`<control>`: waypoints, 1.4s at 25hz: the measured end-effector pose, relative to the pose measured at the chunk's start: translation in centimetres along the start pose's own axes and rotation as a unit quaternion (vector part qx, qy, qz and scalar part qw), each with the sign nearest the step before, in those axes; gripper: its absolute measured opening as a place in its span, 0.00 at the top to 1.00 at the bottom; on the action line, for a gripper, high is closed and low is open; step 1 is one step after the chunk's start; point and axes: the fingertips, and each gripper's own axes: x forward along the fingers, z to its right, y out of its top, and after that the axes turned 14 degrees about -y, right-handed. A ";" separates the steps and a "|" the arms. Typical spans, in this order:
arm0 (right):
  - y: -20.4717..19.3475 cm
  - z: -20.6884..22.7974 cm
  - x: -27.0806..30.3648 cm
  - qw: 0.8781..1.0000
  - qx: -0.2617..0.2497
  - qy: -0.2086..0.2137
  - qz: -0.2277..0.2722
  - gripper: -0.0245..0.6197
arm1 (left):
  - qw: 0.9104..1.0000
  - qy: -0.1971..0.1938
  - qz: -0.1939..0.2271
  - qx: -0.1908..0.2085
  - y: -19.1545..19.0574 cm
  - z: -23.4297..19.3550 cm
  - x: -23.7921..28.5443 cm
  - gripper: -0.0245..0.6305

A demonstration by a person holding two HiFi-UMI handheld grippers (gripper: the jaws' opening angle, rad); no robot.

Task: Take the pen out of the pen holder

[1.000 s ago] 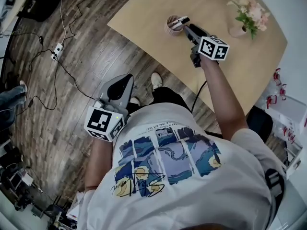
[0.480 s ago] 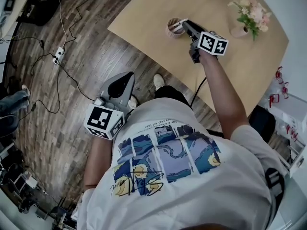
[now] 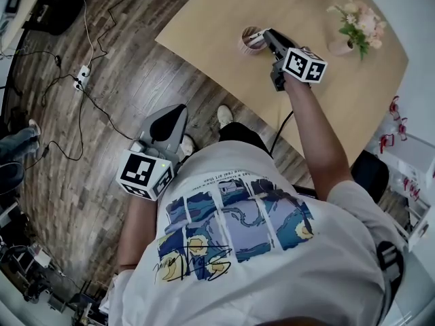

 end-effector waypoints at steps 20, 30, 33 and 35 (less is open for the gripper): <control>4.6 -3.0 -5.6 0.996 -0.044 -0.031 0.078 0.87 | 0.999 -0.022 0.022 0.005 -0.9 0.1 -4.3 0.95; 6.8 -6.0 -10.6 0.990 -0.061 -0.032 0.122 0.87 | 0.999 -0.037 0.037 0.015 -1.4 0.9 -6.9 0.95; 7.5 -7.2 -12.2 0.988 -0.068 -0.031 0.136 0.87 | 0.998 -0.041 0.040 0.017 -1.5 1.0 -7.6 0.95; 7.8 -8.0 -13.2 0.987 -0.072 -0.030 0.144 0.87 | 0.998 -0.046 0.042 0.018 -1.6 1.1 -8.0 0.95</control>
